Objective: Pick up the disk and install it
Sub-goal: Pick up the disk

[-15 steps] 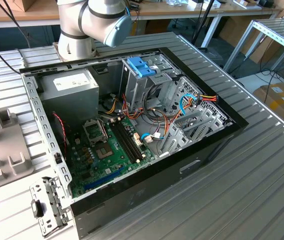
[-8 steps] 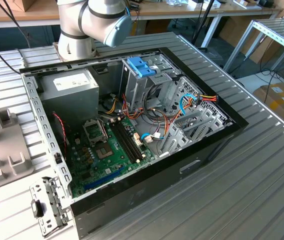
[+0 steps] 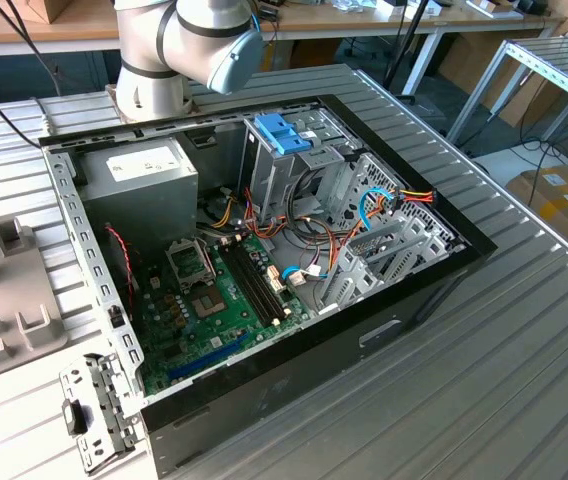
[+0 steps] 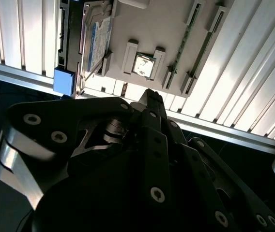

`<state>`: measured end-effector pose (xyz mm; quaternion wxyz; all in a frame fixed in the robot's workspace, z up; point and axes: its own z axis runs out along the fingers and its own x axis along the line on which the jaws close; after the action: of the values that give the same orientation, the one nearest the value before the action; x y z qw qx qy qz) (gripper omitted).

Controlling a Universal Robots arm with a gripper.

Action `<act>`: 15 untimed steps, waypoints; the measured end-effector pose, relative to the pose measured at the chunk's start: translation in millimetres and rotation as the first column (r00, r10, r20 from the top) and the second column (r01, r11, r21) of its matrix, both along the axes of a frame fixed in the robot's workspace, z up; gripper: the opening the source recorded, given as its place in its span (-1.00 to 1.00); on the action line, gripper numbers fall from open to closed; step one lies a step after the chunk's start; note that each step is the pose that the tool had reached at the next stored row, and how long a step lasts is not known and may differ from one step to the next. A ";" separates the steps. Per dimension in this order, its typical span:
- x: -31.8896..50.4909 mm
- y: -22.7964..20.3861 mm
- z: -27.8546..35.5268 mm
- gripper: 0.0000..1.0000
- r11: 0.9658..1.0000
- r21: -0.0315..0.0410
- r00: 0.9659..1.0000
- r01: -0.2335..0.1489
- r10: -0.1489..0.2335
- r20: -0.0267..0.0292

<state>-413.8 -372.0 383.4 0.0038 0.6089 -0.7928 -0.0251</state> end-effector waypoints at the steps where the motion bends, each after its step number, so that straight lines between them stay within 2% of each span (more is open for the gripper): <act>1: 0.0 0.0 0.0 -0.79 1.000 0.000 1.000 -0.002 0.002 0.000; 15: 0.0 0.0 -0.1 -0.79 1.000 0.000 1.000 -0.031 0.031 0.000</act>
<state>-413.8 -372.0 383.4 0.0041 0.6213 -0.7832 -0.0250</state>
